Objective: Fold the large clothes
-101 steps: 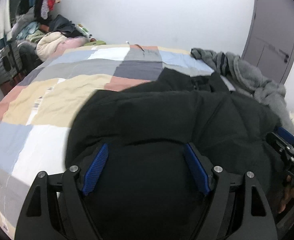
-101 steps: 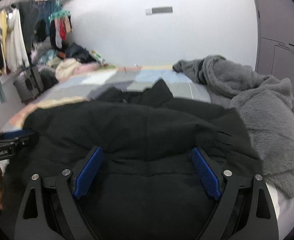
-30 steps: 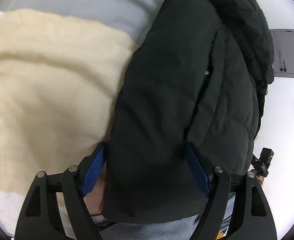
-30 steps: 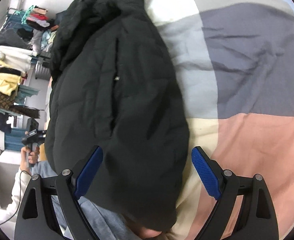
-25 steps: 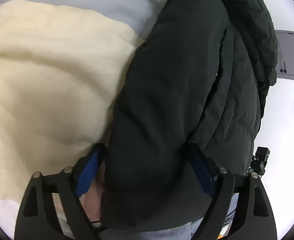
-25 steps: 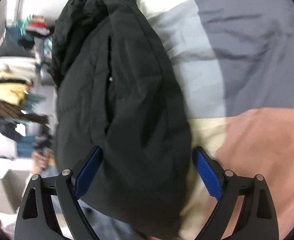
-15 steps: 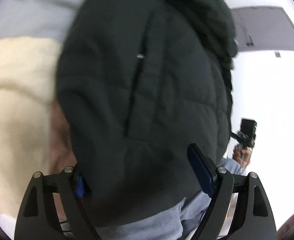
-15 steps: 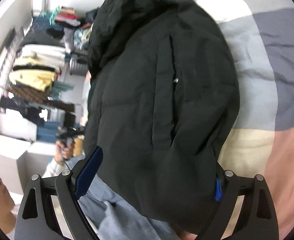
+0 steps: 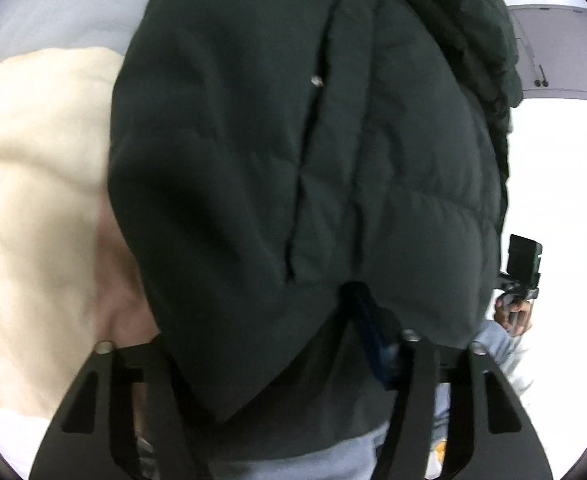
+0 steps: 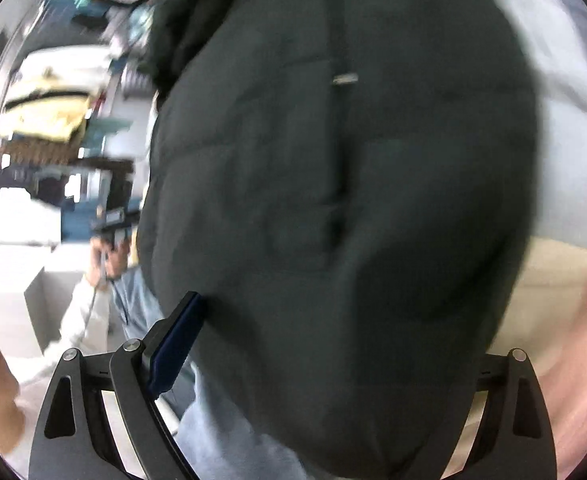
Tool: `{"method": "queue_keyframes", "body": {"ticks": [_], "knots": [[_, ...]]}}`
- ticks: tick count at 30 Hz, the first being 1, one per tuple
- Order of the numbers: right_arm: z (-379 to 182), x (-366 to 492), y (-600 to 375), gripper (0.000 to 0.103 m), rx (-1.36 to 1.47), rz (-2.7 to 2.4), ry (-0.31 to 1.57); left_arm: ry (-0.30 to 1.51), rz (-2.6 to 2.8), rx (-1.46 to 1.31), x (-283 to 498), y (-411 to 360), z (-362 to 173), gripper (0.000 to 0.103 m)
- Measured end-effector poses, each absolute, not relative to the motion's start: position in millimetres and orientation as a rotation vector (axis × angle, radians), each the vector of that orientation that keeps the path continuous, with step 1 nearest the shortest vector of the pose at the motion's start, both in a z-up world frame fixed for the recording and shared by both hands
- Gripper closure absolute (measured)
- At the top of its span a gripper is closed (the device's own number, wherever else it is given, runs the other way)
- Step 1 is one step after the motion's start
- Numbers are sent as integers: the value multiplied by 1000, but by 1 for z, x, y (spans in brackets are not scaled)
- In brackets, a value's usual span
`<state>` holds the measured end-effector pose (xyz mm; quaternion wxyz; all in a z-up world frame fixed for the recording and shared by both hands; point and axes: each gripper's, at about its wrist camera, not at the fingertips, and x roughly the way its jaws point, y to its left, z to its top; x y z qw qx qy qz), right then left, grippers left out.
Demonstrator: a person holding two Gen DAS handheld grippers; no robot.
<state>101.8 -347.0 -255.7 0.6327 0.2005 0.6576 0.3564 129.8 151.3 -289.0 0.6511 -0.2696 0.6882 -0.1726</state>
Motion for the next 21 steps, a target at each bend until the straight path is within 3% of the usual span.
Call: {"method": "queue_keyframes", "body": {"ticks": [2, 4, 5, 7, 10, 13, 21], "knots": [[-252, 105, -338, 14, 416, 825, 1507, 1558, -376, -623, 128, 143, -283, 55], [-247, 108, -326, 31, 349, 808, 1510, 1551, -356, -591, 126, 141, -276, 67], [-242, 107, -321, 33, 309, 804, 1504, 1537, -348, -581, 126, 142, -270, 72], [-227, 106, -319, 55, 277, 809, 1461, 1518, -330, -584, 124, 150, -259, 87], [-200, 109, -334, 84, 264, 772, 1367, 1482, -307, -619, 125, 156, -242, 93], [-164, 100, -336, 92, 199, 767, 1249, 1426, -312, -628, 122, 159, -215, 95], [-105, 51, -342, 94, 216, 717, 1048, 1312, -342, -606, 73, 171, -152, 96]]}}
